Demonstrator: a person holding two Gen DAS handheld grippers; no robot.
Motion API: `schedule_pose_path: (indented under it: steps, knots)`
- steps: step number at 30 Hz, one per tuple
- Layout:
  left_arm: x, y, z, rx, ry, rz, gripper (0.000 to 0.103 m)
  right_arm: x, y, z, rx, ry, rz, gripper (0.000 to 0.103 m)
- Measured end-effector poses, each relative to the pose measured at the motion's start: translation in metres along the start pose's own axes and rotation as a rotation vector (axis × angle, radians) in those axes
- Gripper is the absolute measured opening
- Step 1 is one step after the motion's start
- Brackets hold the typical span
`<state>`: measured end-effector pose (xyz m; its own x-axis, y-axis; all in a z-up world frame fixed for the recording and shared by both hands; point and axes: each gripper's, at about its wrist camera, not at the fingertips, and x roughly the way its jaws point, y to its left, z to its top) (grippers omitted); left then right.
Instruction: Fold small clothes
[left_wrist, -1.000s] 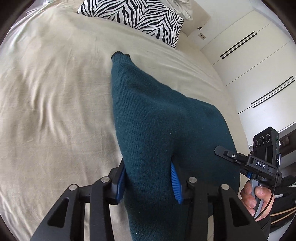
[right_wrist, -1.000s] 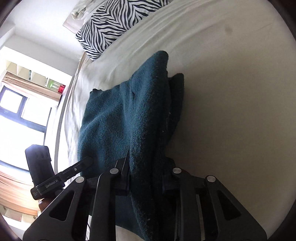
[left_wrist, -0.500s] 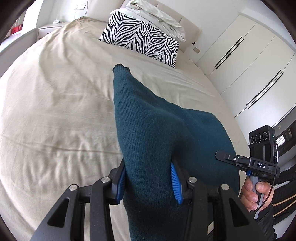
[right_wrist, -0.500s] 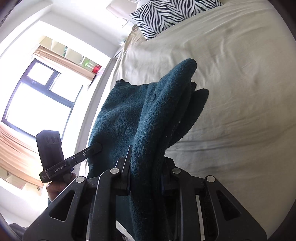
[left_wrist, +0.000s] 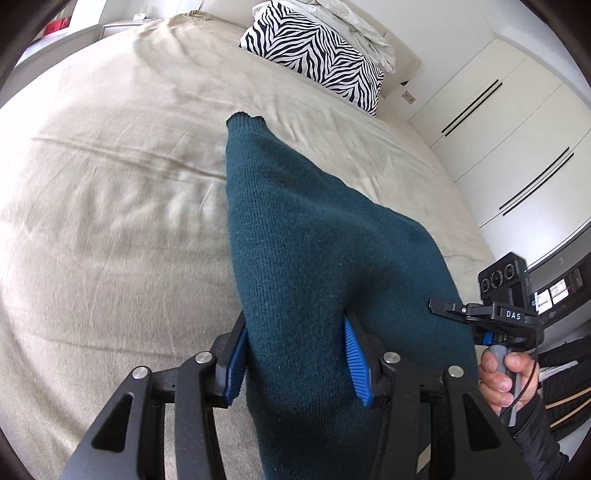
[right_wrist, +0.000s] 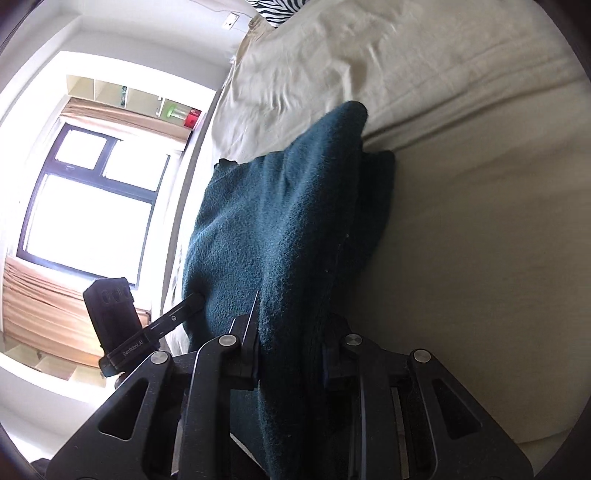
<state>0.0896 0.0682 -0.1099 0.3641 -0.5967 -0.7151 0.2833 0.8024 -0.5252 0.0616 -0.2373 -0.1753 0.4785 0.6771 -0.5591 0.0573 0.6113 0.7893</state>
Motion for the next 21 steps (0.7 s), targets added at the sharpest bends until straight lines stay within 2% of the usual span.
schedule_pose_path:
  steps: [4, 9, 12, 13, 14, 16, 17, 20, 21]
  knots:
    - [0.004, 0.005, -0.006, -0.011, -0.016, -0.029, 0.059, 0.007, -0.03, -0.004, 0.063, -0.011, 0.106, 0.024]
    - [0.0, 0.009, -0.016, -0.035, -0.041, -0.039, 0.061, 0.007, -0.038, -0.006, 0.081, -0.021, 0.162, 0.024]
    - [-0.011, -0.001, -0.018, 0.008, -0.078, 0.027, 0.066, -0.003, -0.03, -0.01, 0.066, -0.046, 0.105, 0.027]
    - [-0.017, -0.006, -0.02, 0.038, -0.098, 0.067, 0.071, -0.01, -0.028, -0.009, 0.047, -0.058, 0.067, 0.031]
    - [-0.025, -0.011, -0.022, 0.066, -0.124, 0.108, 0.077, -0.015, -0.024, -0.005, 0.027, -0.072, 0.02, 0.039]
    - [-0.042, -0.02, -0.027, 0.104, -0.186, 0.174, 0.088, -0.032, -0.012, -0.016, -0.016, -0.113, -0.061, 0.046]
    - [-0.051, -0.025, -0.029, 0.119, -0.218, 0.196, 0.094, -0.04, -0.006, -0.02, -0.039, -0.13, -0.084, 0.046]
    - [-0.074, -0.047, -0.036, 0.193, -0.306, 0.272, 0.103, -0.06, 0.008, -0.035, -0.086, -0.182, -0.148, 0.046]
    - [-0.08, -0.055, -0.039, 0.228, -0.333, 0.309, 0.103, -0.065, 0.013, -0.039, -0.095, -0.194, -0.159, 0.046]
